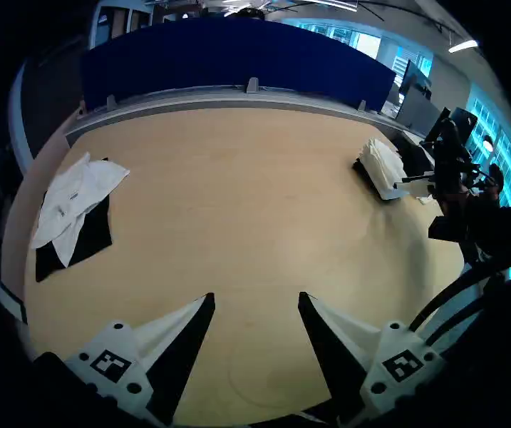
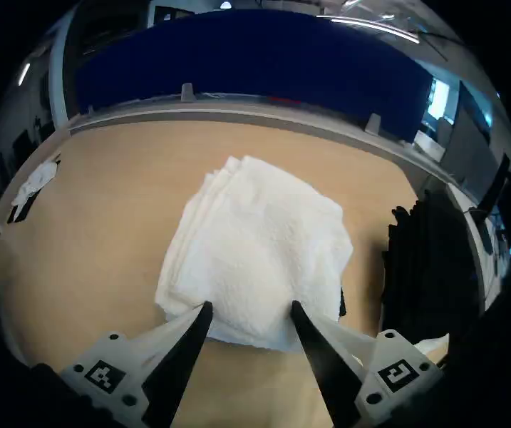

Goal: Fold towel

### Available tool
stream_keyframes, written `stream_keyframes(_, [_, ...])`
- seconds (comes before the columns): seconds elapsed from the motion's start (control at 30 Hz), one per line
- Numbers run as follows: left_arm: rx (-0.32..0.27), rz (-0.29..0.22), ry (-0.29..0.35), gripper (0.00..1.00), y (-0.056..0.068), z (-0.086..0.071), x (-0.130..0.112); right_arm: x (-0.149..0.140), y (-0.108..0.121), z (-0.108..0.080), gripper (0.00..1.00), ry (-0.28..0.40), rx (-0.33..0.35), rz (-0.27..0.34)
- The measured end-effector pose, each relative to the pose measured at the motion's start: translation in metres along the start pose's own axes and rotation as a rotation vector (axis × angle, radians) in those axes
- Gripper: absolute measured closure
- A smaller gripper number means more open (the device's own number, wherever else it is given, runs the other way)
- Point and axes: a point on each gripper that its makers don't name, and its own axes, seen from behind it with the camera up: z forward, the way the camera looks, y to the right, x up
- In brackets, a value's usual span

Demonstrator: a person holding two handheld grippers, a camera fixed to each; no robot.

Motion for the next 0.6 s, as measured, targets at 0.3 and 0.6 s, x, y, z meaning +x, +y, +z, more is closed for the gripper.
stream_keyframes(0.3, [0.005,0.002,0.015,0.13,-0.002,0.0,0.005,0.01,-0.001,-0.005,0.14,0.017,-0.006,0.0])
stream_keyframes(0.6, [0.001,-0.019,0.043,0.13,-0.009,0.001,0.013,0.041,-0.005,-0.043,0.14,0.137,-0.034,0.054])
